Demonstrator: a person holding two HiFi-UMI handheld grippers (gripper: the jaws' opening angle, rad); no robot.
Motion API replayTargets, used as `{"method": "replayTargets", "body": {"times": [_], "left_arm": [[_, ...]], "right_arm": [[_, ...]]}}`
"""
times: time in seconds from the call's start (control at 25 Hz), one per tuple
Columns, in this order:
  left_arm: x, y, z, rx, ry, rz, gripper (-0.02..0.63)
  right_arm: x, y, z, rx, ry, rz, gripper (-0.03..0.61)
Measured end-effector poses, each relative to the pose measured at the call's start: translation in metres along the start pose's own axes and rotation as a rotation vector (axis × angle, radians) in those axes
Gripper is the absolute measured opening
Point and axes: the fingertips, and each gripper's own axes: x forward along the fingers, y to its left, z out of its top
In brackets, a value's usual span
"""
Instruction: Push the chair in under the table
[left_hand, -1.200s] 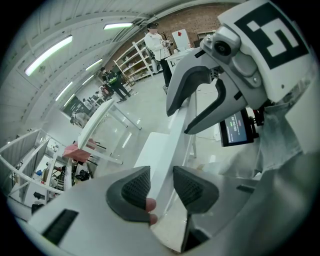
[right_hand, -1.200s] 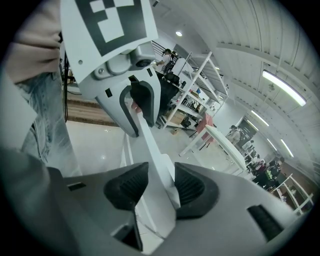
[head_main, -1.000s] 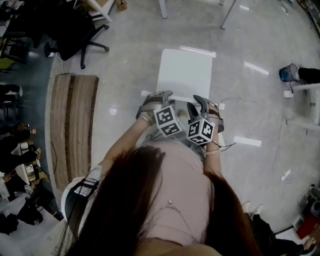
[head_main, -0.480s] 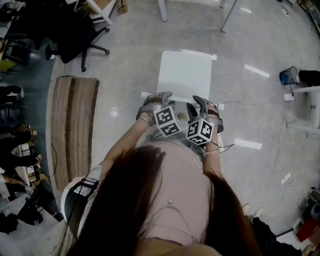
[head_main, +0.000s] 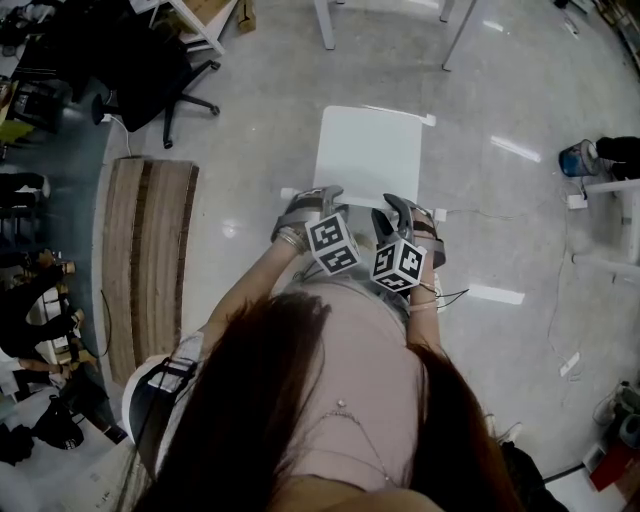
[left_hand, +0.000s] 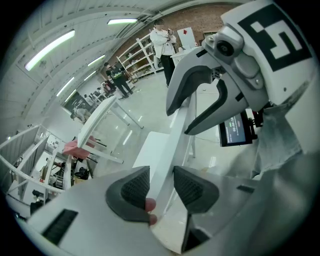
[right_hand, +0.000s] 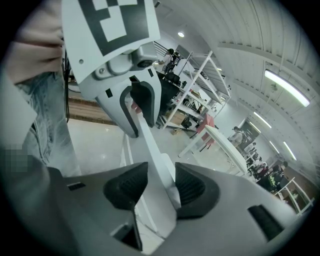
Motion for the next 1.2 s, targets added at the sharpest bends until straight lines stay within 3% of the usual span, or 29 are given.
{"method": "replayTargets", "body": {"times": [0.72, 0.96, 1.2], "left_arm": [[0.022, 0.022, 0.029, -0.061, -0.027, 0.028, 0.160], [0.039, 0.056, 0.035, -0.090, -0.018, 0.029, 0.163], [0.043, 0.064, 0.036, -0.102, -0.018, 0.035, 0.166]], "right_arm": [[0.019, -0.035, -0.015, -0.036, -0.023, -0.001, 0.176], [0.044, -0.064, -0.008, -0.052, -0.031, 0.004, 0.178], [0.049, -0.070, -0.008, -0.054, -0.031, 0.002, 0.178]]}}
